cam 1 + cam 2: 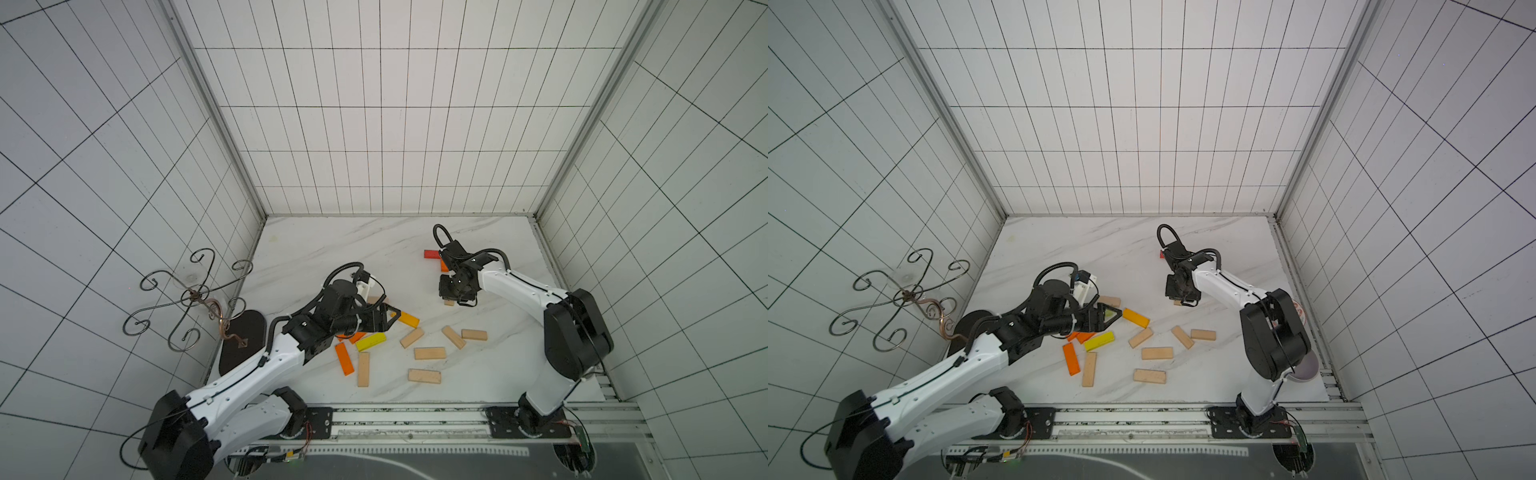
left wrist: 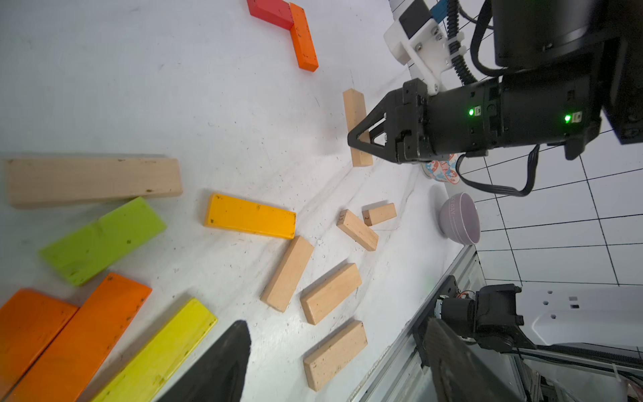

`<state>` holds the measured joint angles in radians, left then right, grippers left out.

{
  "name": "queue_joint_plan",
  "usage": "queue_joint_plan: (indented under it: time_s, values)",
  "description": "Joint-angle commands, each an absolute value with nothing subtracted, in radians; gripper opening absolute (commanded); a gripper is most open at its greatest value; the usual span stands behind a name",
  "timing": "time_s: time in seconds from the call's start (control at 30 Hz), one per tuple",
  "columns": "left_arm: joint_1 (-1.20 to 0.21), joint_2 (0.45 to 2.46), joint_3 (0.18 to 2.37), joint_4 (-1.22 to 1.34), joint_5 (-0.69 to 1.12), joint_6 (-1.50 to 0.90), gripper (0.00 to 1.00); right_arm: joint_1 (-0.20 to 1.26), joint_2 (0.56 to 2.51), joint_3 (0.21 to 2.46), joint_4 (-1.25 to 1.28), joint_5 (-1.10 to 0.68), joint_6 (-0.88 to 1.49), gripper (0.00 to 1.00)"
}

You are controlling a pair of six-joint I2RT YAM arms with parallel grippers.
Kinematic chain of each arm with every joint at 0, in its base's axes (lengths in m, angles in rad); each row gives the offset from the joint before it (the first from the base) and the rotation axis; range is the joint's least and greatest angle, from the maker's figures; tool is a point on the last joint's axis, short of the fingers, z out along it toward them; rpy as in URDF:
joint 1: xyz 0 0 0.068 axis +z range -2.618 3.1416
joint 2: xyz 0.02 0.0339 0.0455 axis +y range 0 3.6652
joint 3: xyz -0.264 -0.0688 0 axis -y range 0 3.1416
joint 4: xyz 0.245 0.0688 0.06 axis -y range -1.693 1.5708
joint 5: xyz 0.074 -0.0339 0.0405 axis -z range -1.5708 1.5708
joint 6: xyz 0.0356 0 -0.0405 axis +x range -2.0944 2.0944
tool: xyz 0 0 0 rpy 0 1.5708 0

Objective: Assemble a giraffe with building blocks
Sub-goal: Assemble the building block at the center of the board.

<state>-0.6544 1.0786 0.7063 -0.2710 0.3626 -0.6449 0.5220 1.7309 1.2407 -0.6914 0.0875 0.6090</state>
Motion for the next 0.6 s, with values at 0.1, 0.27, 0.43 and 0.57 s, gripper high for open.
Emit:
queue_joint_plan:
  time_s: [0.1,0.27,0.43,0.57]
  values:
    - [-0.587,1.236,0.777,-0.001,0.434,-0.572,0.8,0.504,1.76,1.262,-0.665,0.09,0.598,0.19]
    - [-0.546,1.346,0.78,0.116,0.497,-0.563,0.8,0.477,1.8,1.276,-0.669,0.084,0.565,0.2]
    - [-0.546,1.413,0.755,0.198,0.523,-0.548,0.81,0.468,1.837,1.293,-0.666,0.077,0.536,0.2]
    - [-0.547,1.462,0.73,0.269,0.528,-0.538,0.82,0.449,1.866,1.305,-0.66,0.066,0.517,0.22]
